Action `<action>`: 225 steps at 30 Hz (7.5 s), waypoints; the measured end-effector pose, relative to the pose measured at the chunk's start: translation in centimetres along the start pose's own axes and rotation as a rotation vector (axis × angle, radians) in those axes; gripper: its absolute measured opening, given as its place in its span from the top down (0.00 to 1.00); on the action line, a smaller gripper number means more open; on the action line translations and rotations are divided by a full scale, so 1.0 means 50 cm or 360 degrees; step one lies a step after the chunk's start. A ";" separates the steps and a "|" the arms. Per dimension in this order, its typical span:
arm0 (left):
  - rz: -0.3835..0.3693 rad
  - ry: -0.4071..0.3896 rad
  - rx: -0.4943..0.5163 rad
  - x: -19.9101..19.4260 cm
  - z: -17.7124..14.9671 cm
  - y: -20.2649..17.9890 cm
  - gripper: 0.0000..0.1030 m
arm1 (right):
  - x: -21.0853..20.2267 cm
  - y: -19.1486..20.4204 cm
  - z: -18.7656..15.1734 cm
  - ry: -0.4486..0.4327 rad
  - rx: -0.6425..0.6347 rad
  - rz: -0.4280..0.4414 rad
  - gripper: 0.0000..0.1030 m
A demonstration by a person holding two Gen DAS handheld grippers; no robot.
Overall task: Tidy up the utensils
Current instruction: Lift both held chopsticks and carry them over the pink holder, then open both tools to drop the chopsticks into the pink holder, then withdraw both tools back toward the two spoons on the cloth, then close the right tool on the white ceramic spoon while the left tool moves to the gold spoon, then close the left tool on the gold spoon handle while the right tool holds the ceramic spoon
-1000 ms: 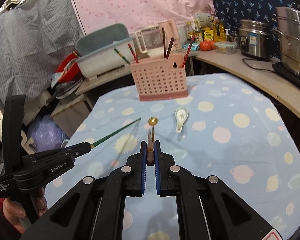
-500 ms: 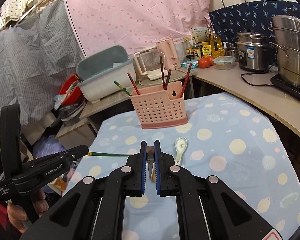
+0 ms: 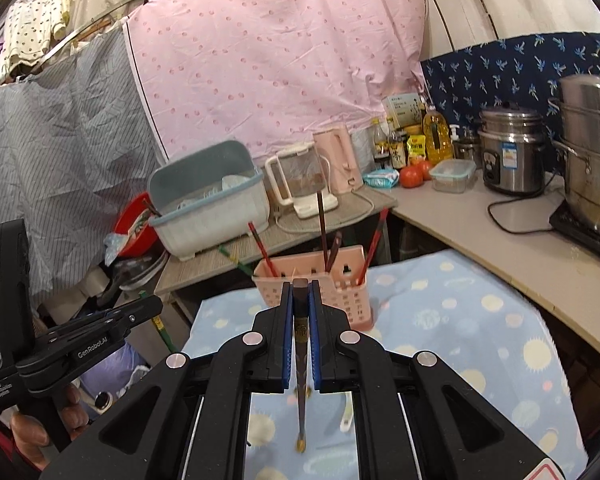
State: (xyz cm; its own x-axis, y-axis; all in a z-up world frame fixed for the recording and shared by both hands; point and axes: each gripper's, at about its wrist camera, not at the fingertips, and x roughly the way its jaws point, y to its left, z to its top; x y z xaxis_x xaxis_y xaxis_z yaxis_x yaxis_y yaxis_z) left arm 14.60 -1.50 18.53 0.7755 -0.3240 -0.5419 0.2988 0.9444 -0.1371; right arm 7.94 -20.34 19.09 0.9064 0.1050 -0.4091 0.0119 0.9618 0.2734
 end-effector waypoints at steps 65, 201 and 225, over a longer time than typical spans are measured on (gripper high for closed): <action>0.0013 0.0223 -0.0020 0.196 -0.026 -0.018 0.48 | 0.200 -0.015 -0.095 0.0203 0.0108 -0.0080 0.62; -0.0085 0.0711 -0.0203 0.340 -0.339 -0.059 0.88 | 0.164 -0.135 -0.422 0.0699 0.0261 -0.0240 0.91; -0.0094 0.0725 -0.0212 0.331 -0.342 -0.074 0.63 | 0.143 -0.142 -0.416 0.0676 0.0302 -0.0243 0.92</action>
State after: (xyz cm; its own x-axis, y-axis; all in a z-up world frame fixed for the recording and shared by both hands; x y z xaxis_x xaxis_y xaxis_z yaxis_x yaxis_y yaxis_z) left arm 16.82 -9.39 -4.09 0.4280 -0.3478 -0.8342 0.2381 0.9338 -0.2672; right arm 5.53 -21.16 -3.90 0.6363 0.0981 -0.7652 0.2438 0.9155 0.3201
